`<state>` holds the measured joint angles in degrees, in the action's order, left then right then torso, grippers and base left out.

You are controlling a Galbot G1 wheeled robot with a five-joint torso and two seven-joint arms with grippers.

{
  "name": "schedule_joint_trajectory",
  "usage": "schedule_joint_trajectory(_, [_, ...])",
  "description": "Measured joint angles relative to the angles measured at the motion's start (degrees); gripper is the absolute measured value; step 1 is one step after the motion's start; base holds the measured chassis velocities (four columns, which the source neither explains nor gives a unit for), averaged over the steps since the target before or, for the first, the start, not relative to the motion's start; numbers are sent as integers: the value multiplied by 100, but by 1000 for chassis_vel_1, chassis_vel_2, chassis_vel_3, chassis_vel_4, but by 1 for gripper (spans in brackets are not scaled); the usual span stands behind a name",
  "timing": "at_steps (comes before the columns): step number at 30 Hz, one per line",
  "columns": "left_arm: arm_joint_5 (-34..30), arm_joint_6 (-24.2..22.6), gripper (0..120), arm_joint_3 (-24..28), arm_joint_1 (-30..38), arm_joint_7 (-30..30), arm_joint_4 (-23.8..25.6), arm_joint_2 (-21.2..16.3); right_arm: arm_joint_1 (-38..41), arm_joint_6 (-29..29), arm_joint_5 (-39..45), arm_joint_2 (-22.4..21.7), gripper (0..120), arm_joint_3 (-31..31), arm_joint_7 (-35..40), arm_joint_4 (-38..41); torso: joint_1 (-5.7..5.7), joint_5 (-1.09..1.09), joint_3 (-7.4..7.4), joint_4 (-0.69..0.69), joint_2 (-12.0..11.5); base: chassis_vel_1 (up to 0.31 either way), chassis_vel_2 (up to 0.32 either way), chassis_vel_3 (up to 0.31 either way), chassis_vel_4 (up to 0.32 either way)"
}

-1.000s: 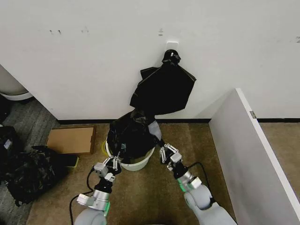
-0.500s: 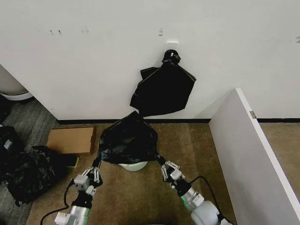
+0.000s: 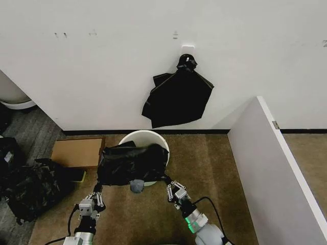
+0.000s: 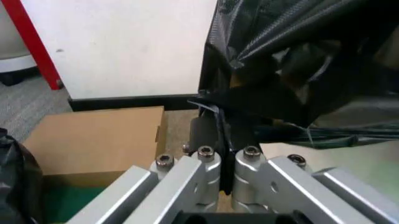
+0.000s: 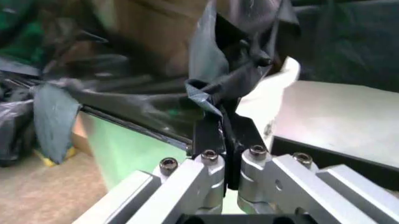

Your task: Place the garbage bag over the trash bin.

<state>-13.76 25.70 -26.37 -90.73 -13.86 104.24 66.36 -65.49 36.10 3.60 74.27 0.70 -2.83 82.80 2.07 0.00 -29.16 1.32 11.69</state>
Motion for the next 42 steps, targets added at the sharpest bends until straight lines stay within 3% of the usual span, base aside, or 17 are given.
schedule_joint_trajectory(7, [-242, -142, 0, 112, 185, 15, -22, 20, 40, 2, 80, 63, 0, 118, 45, -88, 0, 1, 0, 0, 0, 0, 0, 0, 0])
schedule_joint_trajectory(17, [-1618, -31, 0, 314, 348, 1076, 119, 94, -59, 63, 207, -181, 0, 433, 34, 32, 0, 1, 0, 0, 0, 0, 0, 0, 0])
schedule_joint_trajectory(20, [-2009, -118, 0, 303, 368, 1160, 204, 72, -110, 94, 299, -244, 0, 455, -36, 59, 0, 1, 0, 0, 0, 0, 0, 0, 0])
schedule_joint_trajectory(30, [-1977, -393, 0, 281, 282, 999, 143, 67, -44, 25, 864, -101, 0, 331, -102, -136, 0, 0, 0, 0, 0, 0, 0, 0, 0])
schedule_joint_trajectory(40, [-2024, -319, 0, 284, 148, 1011, 423, 63, -170, 11, 1198, -245, 35, 325, -549, 260, 0, 0, 0, 0, 0, 0, 0, 0, 0])
schedule_joint_trajectory(42, [-2014, -287, 9, 280, 130, 1026, 484, 55, -235, 38, 1194, -305, 45, 391, -607, 381, 0, 0, 0, 0, 0, 0, 0, 0, 0])
